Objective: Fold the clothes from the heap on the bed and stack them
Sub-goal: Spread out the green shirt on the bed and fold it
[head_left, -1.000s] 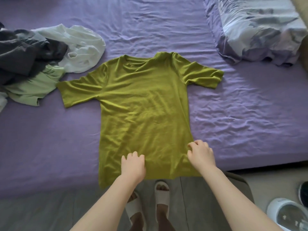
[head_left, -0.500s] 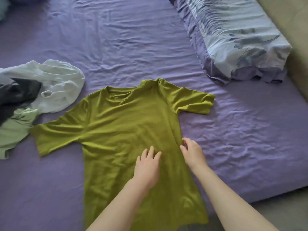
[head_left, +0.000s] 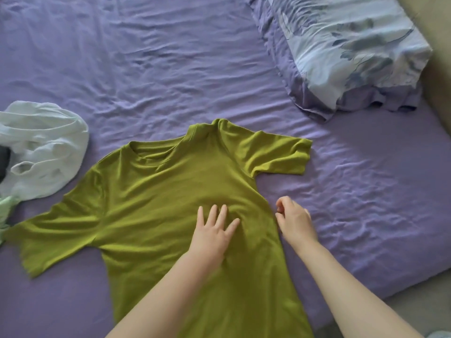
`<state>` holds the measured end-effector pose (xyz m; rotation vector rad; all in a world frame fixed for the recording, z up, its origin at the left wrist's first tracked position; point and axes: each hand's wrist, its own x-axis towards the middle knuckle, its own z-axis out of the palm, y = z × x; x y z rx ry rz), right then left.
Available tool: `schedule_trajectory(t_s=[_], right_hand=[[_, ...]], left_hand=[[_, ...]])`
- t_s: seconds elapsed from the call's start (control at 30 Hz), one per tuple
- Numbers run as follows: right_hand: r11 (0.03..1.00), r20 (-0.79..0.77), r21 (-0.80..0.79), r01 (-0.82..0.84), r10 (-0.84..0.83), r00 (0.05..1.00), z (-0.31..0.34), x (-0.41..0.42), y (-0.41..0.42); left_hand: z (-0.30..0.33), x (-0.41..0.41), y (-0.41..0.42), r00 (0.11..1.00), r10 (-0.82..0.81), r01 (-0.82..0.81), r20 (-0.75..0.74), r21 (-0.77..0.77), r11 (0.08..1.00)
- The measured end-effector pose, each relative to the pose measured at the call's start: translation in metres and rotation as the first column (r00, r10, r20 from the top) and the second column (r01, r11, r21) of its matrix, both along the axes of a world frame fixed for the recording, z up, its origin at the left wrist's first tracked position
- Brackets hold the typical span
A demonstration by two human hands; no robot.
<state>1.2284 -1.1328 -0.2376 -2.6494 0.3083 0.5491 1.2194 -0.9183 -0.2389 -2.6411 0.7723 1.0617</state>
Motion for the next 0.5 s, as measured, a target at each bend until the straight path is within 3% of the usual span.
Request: schedule_trajectory(t_s=[0.13,0.23,0.3,0.4,0.5], right_hand=[[0.997,0.144,0.013,-0.079,0.076,0.987,0.005,0.026,0.007],[0.995,0.212,0.018,-0.103,0.097,0.973,0.008,0.060,0.009],[0.981,0.158,-0.005,-0.195,0.193,0.968,0.008,0.080,0.012],[0.909,-0.076,-0.136,-0.393,0.386,0.919,-0.003,0.097,0.012],[0.962,-0.146,-0.149,-0.229,0.208,0.967,-0.008,0.105,0.005]], left_hand=[[0.009,0.031,-0.014,0.982,0.177,-0.158,0.059,-0.245,0.957],[0.009,0.061,-0.029,0.984,0.172,-0.154,0.051,-0.244,0.957],[0.005,0.076,-0.038,0.987,0.149,-0.132,0.064,-0.222,0.966],[-0.002,0.091,-0.045,0.985,0.152,-0.135,0.077,-0.187,0.973],[-0.005,0.110,-0.043,0.962,0.246,-0.206,0.116,-0.279,0.938]])
